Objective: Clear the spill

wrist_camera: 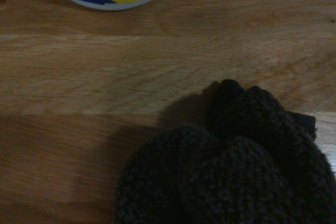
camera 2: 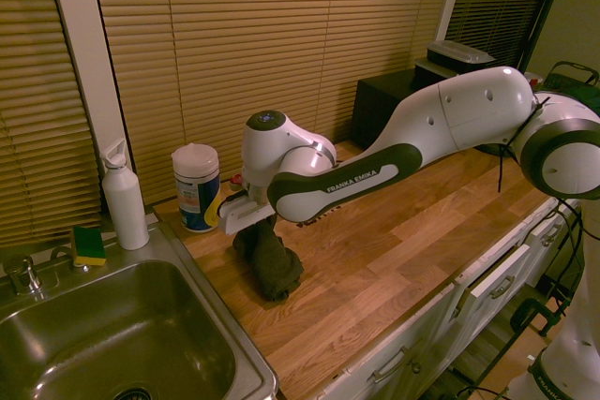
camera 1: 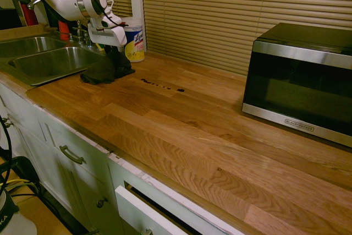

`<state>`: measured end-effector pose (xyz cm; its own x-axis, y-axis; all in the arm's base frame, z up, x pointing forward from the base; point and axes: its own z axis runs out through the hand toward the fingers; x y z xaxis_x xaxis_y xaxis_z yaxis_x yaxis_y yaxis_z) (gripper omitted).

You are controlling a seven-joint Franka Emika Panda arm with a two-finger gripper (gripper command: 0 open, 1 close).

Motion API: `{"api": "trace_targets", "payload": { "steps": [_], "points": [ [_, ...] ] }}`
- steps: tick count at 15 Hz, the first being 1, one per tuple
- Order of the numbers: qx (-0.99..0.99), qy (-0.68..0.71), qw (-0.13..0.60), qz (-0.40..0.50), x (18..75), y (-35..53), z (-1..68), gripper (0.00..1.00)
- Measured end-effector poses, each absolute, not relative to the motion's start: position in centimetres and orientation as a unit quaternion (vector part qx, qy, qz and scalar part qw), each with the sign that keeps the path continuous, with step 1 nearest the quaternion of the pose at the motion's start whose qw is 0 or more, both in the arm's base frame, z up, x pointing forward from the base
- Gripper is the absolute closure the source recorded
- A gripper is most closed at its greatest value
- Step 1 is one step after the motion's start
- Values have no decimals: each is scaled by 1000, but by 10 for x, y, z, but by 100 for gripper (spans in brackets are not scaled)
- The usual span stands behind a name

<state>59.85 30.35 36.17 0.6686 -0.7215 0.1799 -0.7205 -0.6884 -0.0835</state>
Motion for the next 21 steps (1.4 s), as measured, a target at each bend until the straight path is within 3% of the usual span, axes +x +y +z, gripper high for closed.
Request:
{"api": "trace_targets", "payload": {
  "steps": [11,21],
  "points": [
    [-899,428,17,-95,632,183,377,100],
    [-867,489,40,-84,621,40,374,100]
  ]
}}
